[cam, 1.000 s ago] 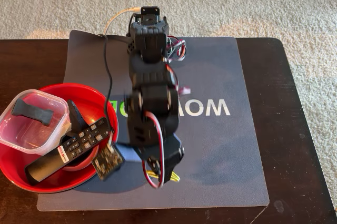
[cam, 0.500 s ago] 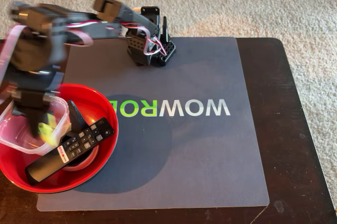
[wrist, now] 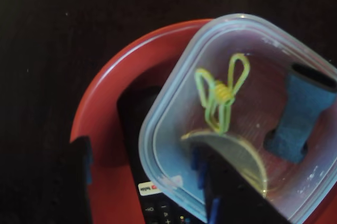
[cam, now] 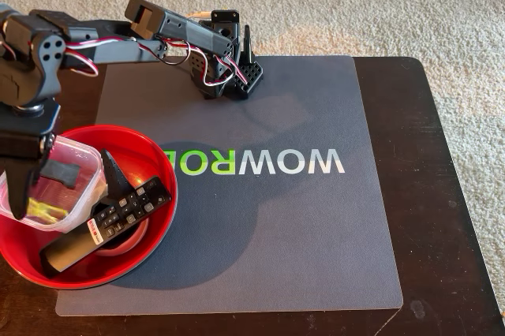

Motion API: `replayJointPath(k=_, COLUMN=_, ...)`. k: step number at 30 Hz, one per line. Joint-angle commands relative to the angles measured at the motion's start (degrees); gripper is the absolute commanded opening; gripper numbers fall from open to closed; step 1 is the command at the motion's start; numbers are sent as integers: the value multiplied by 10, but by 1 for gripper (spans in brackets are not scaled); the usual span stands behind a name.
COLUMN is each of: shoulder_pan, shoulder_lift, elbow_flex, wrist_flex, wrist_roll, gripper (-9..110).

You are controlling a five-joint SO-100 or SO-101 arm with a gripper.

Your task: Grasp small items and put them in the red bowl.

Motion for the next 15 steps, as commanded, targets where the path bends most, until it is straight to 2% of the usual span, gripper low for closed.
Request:
replayJointPath(k=1, shoulder_pan=-21, shoulder_lift=53, elbow_flex=-18, wrist_flex=2, wrist_roll=-6, gripper=24)
replayJointPath(k=8, shoulder_pan=-112, shoulder_lift=135, elbow_flex=1, wrist_flex=3, wrist_roll=-57, gripper=23)
replayJointPath(k=15, shoulder_pan=-223, shoulder_lift=238, elbow_flex=130, wrist_flex=3, wrist_roll=-114, gripper=21)
